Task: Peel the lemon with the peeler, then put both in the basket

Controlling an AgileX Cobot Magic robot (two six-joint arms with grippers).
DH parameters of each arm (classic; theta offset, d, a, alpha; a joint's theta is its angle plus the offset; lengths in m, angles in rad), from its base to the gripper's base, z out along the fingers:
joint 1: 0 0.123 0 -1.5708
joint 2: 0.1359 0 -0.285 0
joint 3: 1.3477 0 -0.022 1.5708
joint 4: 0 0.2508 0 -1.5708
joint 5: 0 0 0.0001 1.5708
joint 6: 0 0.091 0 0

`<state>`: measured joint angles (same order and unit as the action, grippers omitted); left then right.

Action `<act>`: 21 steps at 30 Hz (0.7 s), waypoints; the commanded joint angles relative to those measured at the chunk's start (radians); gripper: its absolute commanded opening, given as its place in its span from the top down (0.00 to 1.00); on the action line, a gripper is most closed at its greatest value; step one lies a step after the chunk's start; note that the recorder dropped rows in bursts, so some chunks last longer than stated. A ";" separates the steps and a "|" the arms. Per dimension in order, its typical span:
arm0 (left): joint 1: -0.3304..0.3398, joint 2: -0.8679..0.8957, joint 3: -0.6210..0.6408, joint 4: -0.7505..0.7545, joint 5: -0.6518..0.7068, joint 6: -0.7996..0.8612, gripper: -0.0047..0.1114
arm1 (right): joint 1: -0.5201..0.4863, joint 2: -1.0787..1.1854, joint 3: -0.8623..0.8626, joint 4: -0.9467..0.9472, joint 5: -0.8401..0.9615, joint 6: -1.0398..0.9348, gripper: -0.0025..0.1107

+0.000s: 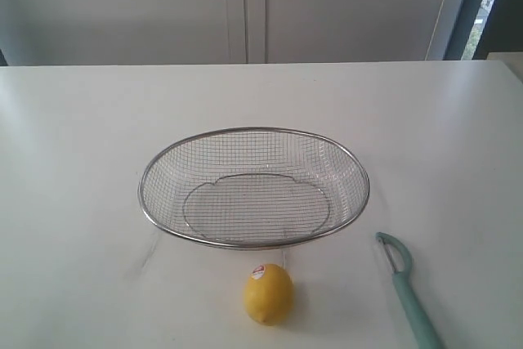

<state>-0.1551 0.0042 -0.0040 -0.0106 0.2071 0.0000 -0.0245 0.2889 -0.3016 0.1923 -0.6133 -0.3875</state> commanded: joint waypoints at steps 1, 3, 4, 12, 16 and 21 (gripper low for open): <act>-0.008 -0.004 0.004 -0.011 0.003 0.000 0.96 | 0.025 0.060 -0.016 -0.021 0.008 -0.012 0.98; -0.008 -0.004 0.004 -0.011 0.003 0.000 0.96 | 0.030 0.075 -0.016 -0.021 0.026 -0.012 0.98; -0.008 -0.004 0.004 -0.011 0.003 0.000 0.96 | 0.035 0.082 -0.016 -0.021 0.049 -0.008 0.98; -0.008 -0.004 0.004 -0.011 0.003 0.000 0.96 | 0.067 0.082 -0.045 -0.021 0.210 -0.008 0.98; -0.008 -0.004 0.004 -0.011 0.003 0.000 0.96 | 0.067 0.082 -0.048 -0.021 0.231 -0.008 0.98; -0.008 -0.004 0.004 -0.011 0.003 0.000 0.96 | 0.067 0.082 -0.050 -0.021 0.231 -0.008 0.98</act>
<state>-0.1551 0.0042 -0.0040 -0.0106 0.2071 0.0000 0.0397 0.3677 -0.3461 0.1779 -0.3904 -0.3875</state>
